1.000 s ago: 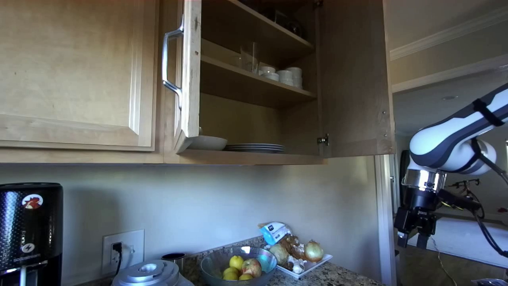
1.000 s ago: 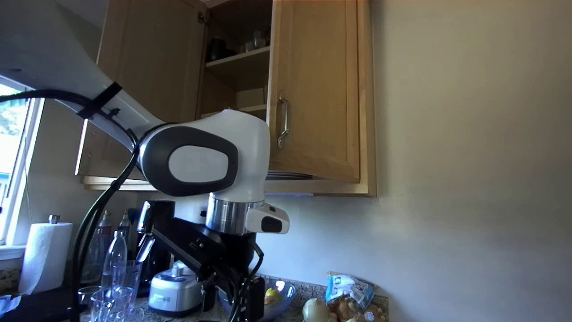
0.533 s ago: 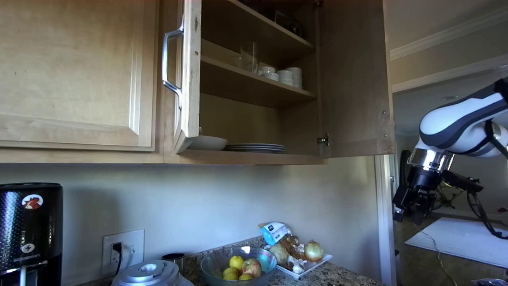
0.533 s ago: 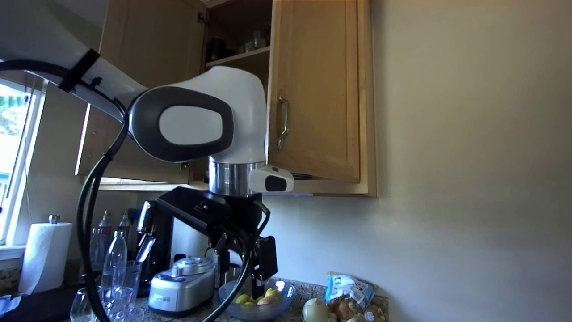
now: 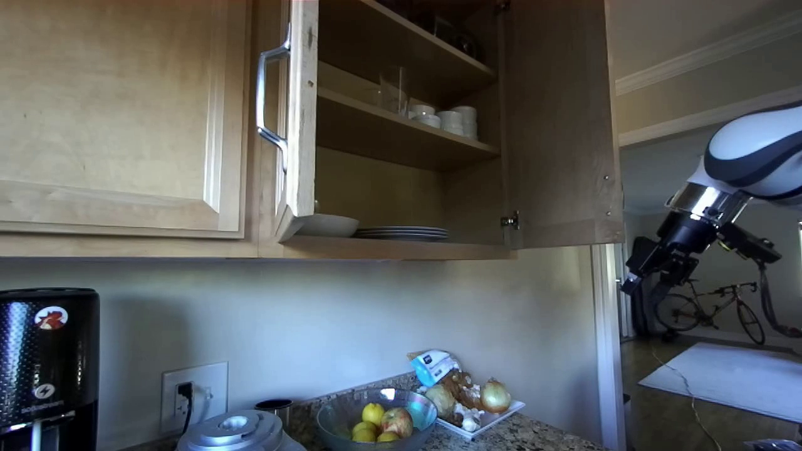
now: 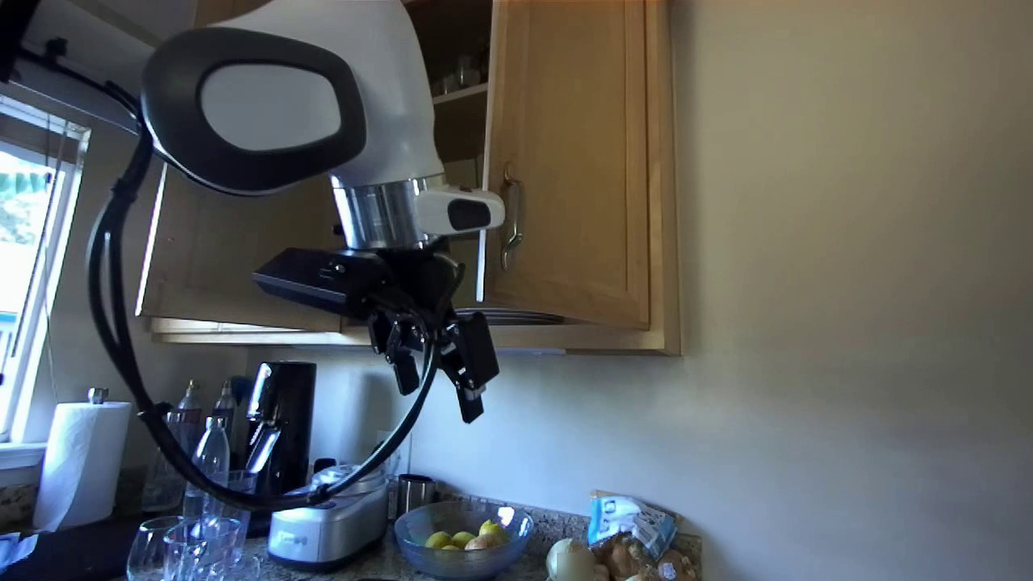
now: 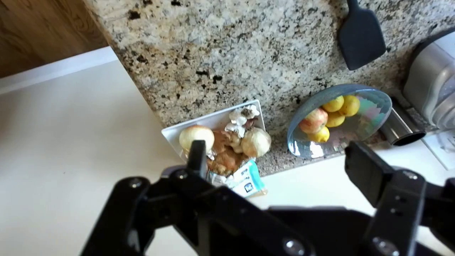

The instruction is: Close the doors of the top kitchen cabinet to the right

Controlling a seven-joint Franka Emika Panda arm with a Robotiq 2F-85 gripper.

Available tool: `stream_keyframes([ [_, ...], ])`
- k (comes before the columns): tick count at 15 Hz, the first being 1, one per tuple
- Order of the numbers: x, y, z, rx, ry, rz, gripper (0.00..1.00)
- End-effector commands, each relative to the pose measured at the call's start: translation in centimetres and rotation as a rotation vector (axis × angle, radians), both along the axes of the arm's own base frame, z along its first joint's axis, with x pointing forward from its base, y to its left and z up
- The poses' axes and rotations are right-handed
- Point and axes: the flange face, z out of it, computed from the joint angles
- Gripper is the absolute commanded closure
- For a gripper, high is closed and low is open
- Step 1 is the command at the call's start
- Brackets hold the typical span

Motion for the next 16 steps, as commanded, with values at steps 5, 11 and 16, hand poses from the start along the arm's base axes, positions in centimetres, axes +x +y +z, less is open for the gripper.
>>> stream_keyframes([
  [5,-6.2,1.2,7.5,-0.066,-0.197,0.003,0.00],
  [11,-10.3,2.4,12.1,-0.153,-0.348,0.012,0.00],
  [16,-7.9,2.9,11.7,-0.163,-0.414,-0.026,0.00],
])
